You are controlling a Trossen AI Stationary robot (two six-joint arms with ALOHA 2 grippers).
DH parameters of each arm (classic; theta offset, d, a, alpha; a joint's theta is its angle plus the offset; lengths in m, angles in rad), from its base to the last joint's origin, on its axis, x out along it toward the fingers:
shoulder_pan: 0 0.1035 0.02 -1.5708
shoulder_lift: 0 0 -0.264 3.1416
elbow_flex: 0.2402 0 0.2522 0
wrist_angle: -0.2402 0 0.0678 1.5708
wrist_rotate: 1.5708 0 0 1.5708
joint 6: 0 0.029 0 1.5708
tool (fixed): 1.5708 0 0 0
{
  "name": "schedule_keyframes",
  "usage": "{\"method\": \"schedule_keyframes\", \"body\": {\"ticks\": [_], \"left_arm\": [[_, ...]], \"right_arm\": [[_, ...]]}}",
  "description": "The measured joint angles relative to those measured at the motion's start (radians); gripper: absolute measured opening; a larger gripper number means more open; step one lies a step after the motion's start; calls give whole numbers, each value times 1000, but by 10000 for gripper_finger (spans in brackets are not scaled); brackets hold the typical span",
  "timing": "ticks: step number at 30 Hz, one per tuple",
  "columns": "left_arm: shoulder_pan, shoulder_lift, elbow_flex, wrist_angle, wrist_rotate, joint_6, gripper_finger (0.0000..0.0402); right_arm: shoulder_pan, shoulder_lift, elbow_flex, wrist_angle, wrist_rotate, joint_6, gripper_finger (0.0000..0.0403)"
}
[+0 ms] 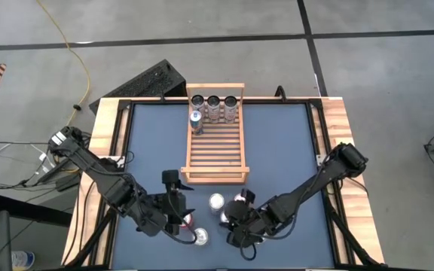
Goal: Place canned beverage on shelf
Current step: Put the left blue soda can on the shelf aligned with the other blue soda can
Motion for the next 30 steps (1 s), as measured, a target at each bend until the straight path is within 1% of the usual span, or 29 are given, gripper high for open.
{"method": "schedule_keyframes", "body": {"ticks": [9,13,20,24,30], "left_arm": [[-29,1,0,-11,-3,9,286],[-42,1,0,-33,-21,3,286],[-45,1,0,-30,-41,12,286],[-45,-5,0,-31,-54,46,286],[-15,-24,0,-25,-68,59,286]], "right_arm": [[-1,0,179,-134,44,-96,181],[-2,-1,250,-183,59,-138,181],[-32,-1,377,-352,58,-162,181],[-66,-2,413,-418,58,-180,181],[-115,-1,447,-422,52,-236,181]]}}
